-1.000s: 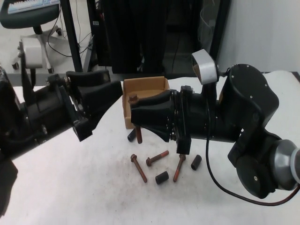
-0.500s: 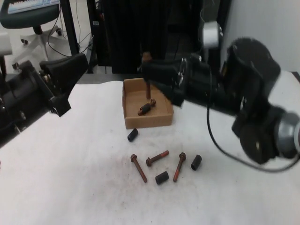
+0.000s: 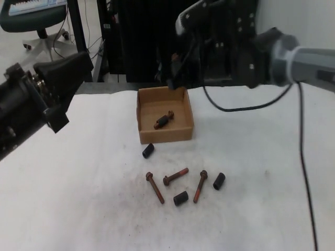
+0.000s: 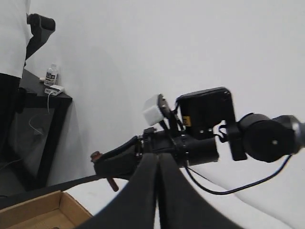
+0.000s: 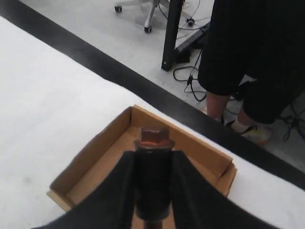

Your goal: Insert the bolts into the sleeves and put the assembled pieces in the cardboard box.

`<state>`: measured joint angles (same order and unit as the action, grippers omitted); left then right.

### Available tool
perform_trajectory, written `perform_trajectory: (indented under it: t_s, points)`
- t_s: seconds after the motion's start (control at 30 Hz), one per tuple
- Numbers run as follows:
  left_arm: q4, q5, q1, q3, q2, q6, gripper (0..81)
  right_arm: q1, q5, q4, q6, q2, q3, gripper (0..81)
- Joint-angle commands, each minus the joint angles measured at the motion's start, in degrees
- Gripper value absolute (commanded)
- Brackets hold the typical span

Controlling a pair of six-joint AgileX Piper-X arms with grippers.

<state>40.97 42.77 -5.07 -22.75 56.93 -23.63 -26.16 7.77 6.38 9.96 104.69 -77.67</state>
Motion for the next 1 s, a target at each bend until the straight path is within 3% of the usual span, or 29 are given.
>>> perform_trajectory:
  t_s: [0.0, 0.3, 0.97]
  points:
    - [-0.06, 1.26, 0.19, 0.97, -2.37, -1.25, 0.3, 0.16, -0.68, 6.46, 0.73, 7.49, -6.92, 0.8]
    - [-1.47, 1.50, 0.19, 3.53, -7.53, -1.25, 0.3, 0.16, -3.81, 8.29, 0.73, 15.78, -11.59, 0.8]
    - [-4.37, 3.60, 0.19, 4.14, -10.69, -1.89, 0.3, 0.73, -4.88, 2.73, 0.73, 16.31, -11.58, 0.8]
